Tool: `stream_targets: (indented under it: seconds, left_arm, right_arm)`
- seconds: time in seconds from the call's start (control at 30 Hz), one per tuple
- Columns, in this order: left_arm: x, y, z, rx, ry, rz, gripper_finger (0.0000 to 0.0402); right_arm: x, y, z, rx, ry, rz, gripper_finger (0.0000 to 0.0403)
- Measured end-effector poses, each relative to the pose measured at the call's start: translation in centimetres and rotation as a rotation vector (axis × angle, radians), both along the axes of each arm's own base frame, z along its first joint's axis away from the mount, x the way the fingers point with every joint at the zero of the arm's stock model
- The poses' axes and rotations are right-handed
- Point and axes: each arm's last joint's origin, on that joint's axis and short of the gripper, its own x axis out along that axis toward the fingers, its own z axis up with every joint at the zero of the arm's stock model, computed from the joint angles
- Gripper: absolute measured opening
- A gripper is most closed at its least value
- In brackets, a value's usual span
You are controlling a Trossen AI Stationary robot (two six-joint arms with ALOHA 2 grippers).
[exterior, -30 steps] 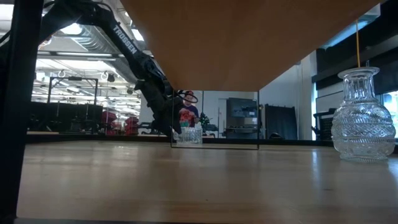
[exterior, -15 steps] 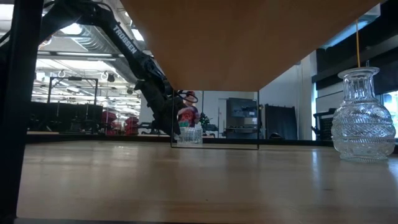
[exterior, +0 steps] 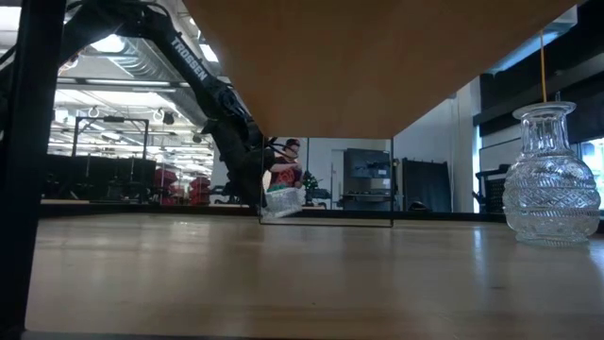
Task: Sort vases onto shelf
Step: Put the transparent vase on the shelf aligned with the transparent vase on the bottom
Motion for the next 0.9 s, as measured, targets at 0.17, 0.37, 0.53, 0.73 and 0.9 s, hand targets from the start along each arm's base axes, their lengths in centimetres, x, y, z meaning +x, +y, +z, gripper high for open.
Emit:
stream_targets:
  seconds: [0.17,0.37,0.53,0.73,0.9]
  left_arm:
    - [-0.7,-0.7,-0.2,-0.055,0.087,0.001,0.0117]
    - [-1.5,-1.4,1.1,-0.056,0.160,-0.004,0.0117]
    - [-2.3,-2.1,4.2,-0.018,0.166,0.022,0.0117]
    - [-3.7,-5.0,8.0,-0.037,0.277,-0.013,0.0116]
    - [-4.9,-8.3,11.6,-0.023,0.364,-0.047,0.0116]
  right_arm:
    - [0.0,0.0,0.0,0.000,0.000,0.000,0.0131]
    - [0.0,0.0,0.0,0.000,0.000,0.001,0.0131]
    - [0.0,0.0,0.0,0.000,0.000,0.000,0.0131]
    - [0.0,0.0,0.0,0.000,0.000,0.000,0.0131]
    - [0.0,0.0,0.0,0.000,0.000,0.000,0.0131]
